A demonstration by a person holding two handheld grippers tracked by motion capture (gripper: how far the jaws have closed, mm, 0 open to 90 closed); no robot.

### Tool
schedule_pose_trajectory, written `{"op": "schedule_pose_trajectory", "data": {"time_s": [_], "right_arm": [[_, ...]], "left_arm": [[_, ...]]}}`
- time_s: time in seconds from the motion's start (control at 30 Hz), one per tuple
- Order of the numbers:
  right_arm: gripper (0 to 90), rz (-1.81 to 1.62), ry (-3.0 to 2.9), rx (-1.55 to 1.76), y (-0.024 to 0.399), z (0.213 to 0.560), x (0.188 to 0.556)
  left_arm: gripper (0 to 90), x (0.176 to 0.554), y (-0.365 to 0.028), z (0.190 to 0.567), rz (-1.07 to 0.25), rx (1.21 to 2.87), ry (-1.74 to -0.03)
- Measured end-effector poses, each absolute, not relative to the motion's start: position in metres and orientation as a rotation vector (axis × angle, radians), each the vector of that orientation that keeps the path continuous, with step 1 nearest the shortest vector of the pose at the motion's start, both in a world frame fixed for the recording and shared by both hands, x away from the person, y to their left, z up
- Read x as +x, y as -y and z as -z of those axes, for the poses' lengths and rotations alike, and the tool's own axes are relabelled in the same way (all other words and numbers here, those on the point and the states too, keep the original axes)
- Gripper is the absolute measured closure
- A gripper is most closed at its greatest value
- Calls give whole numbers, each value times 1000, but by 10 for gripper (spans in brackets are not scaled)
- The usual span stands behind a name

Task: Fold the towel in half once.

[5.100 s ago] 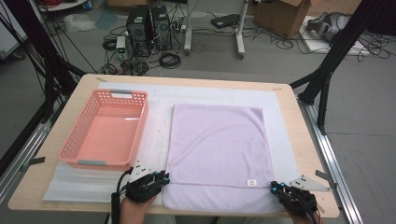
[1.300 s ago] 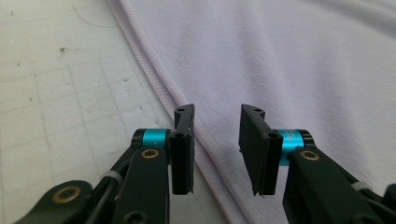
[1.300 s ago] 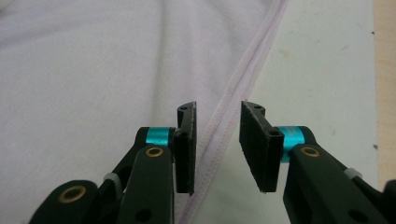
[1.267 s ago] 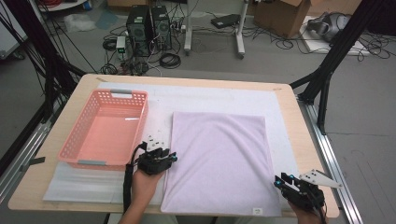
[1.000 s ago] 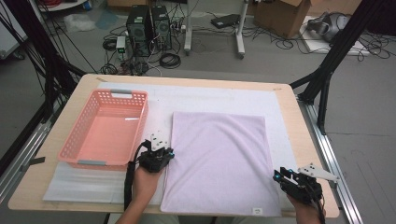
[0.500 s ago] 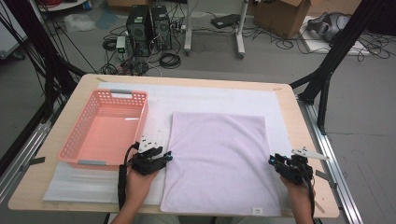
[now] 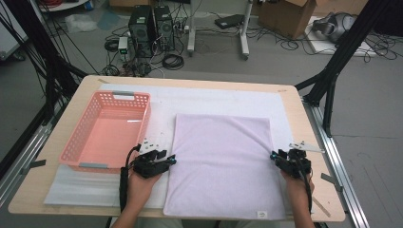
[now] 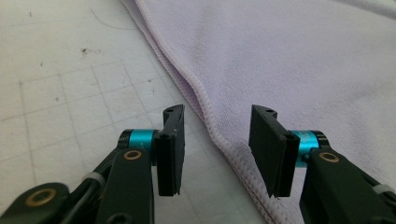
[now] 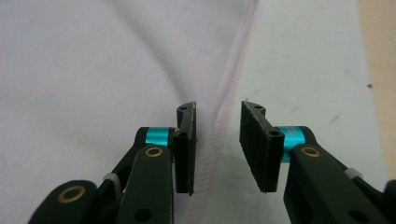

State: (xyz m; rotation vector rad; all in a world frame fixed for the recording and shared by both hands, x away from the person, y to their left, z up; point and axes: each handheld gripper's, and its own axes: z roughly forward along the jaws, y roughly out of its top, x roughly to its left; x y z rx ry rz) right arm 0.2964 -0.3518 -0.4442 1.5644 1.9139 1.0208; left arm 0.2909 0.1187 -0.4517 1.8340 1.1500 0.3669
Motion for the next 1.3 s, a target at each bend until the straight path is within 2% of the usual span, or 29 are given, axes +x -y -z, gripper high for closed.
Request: {"op": "schedule_pose_trajectory", "data": {"time_s": [0.23, 0.4, 0.43, 0.47, 0.5, 0.57, 0.67, 0.87, 1.0, 1.07, 1.3], "right_arm": [[680, -1052, -1929, 1605, 357, 447, 331], [631, -892, -1908, 1584, 349, 446, 347], [657, -865, -1888, 1603, 349, 445, 348], [738, -780, -1856, 1614, 348, 443, 348], [683, -741, -1861, 1606, 349, 444, 348], [599, -917, -1843, 1687, 360, 445, 345], [573, -990, -1807, 1642, 365, 438, 331], [457, -1141, -1892, 1484, 373, 429, 296], [260, -1189, -1948, 1375, 377, 429, 270], [196, -1221, -1968, 1319, 378, 429, 261], [181, -1238, -1952, 1273, 376, 426, 250]], "left_arm": [[564, 292, -119, 452, -354, 1834, -1152], [563, 292, -119, 452, -350, 1829, -1144], [563, 292, -120, 452, -346, 1830, -1145], [562, 291, -120, 452, -344, 1827, -1146], [559, 291, -120, 452, -344, 1823, -1145], [552, 291, -120, 452, -337, 1821, -1144], [516, 292, -120, 451, -324, 1799, -1130], [430, 291, -122, 445, -297, 1752, -1034], [370, 291, -124, 442, -293, 1725, -1000], [322, 289, -125, 442, -302, 1714, -987], [182, 282, -126, 440, -344, 1671, -952]]}}
